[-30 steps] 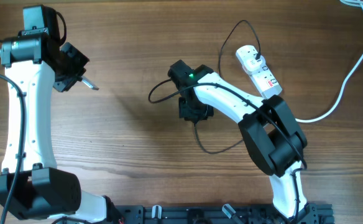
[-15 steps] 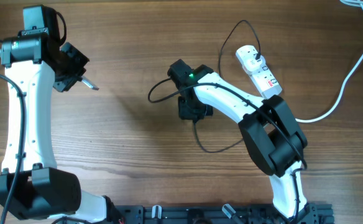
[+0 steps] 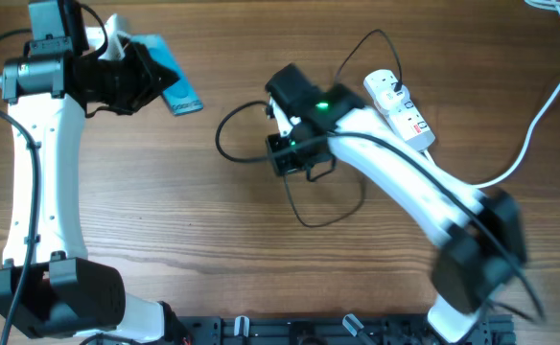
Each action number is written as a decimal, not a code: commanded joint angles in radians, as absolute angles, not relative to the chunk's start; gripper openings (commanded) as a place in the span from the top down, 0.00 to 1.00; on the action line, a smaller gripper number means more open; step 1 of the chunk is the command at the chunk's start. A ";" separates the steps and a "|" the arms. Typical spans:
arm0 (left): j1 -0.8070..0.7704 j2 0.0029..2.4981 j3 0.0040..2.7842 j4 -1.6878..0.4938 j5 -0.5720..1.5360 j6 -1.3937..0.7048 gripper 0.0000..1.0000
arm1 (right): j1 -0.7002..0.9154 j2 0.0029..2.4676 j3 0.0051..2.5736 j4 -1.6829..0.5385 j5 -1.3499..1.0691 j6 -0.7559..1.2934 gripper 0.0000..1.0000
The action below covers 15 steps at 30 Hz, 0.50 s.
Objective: Plug charger to phone and switch on socket
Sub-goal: 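Lift the plug with the right gripper toward the phone's bottom port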
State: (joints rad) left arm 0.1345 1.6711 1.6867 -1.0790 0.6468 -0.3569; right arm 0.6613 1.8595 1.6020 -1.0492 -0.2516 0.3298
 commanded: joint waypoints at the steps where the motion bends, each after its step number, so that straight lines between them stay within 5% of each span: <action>1: 0.110 1.672 1.682 -1.040 0.958 -0.264 0.96 | 0.665 1.678 1.633 -1.057 -0.343 0.243 0.96; 7: 0.018 1.672 1.682 -0.916 1.147 -0.263 0.96 | 0.665 1.599 1.632 -1.056 -0.443 0.236 0.96; 15: -0.089 1.672 1.682 -0.819 1.119 -0.261 0.96 | 0.665 1.590 1.633 -1.028 -0.495 0.227 0.96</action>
State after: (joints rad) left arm -0.0662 1.6711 1.6855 -0.8284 1.0985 -0.2886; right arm 0.6624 1.5948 1.6215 -1.0359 -0.4564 0.2546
